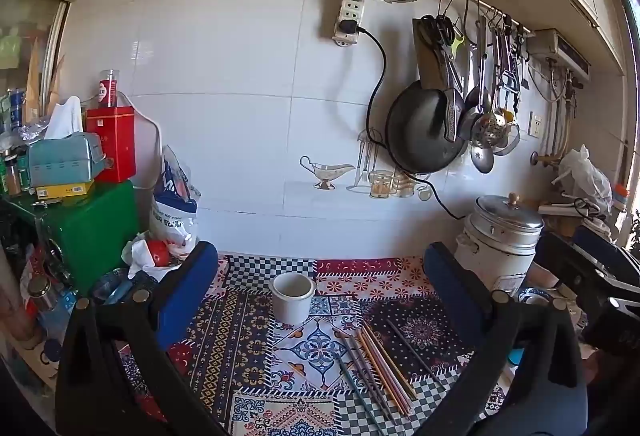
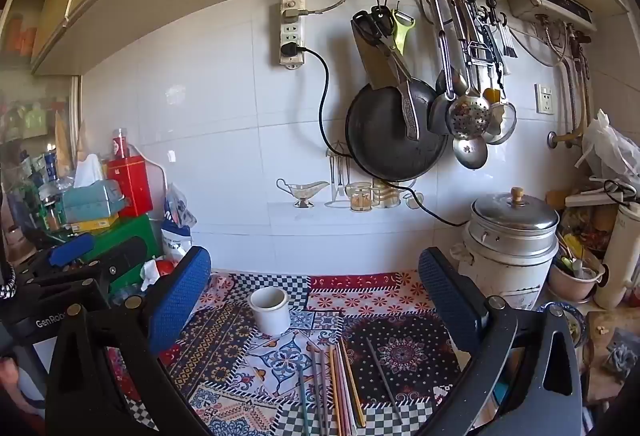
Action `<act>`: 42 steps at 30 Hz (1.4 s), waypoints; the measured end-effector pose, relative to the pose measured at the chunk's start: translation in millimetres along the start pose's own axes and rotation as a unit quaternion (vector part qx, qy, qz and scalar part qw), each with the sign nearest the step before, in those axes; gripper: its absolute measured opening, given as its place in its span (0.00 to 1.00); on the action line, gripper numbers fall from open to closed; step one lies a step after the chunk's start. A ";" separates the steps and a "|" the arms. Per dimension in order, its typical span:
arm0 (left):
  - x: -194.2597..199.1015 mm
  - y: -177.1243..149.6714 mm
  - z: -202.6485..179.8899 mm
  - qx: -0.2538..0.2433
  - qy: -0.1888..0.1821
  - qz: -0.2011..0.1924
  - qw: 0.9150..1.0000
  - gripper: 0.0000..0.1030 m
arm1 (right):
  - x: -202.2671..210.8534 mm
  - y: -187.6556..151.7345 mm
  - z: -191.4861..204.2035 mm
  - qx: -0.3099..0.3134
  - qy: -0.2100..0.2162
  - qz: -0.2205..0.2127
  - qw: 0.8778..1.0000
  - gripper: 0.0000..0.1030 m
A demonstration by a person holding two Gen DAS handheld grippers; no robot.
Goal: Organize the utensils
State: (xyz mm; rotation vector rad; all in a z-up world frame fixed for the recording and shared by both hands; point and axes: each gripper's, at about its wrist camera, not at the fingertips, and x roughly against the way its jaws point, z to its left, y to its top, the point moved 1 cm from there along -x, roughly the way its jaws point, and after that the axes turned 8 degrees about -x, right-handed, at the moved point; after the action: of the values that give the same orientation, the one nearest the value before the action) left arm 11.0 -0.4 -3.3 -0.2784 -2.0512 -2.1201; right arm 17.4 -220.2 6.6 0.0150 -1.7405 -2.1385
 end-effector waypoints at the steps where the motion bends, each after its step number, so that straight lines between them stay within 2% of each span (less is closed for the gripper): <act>1: 0.9 0.1 5.7 0.011 -0.007 0.001 1.000 1.00 | -0.6 -0.2 0.0 0.000 0.001 0.000 1.000 1.00; 7: -9.7 0.5 9.1 0.006 -0.012 0.022 1.000 1.00 | -2.9 -1.8 0.6 0.001 0.003 0.007 1.000 1.00; 17: -7.9 -5.4 4.3 0.006 -0.009 0.019 1.000 1.00 | -9.1 -5.5 1.2 0.004 -0.003 0.027 1.000 1.00; 42: -18.6 -5.6 0.2 -0.007 -0.007 0.022 1.000 1.00 | -17.6 -5.9 0.5 0.005 -0.002 0.031 1.000 1.00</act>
State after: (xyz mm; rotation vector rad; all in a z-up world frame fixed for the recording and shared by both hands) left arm 27.5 -0.1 -13.4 -0.3383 -2.0195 -2.1143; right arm 32.0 -213.5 -2.9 -0.0403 -1.7310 -2.0872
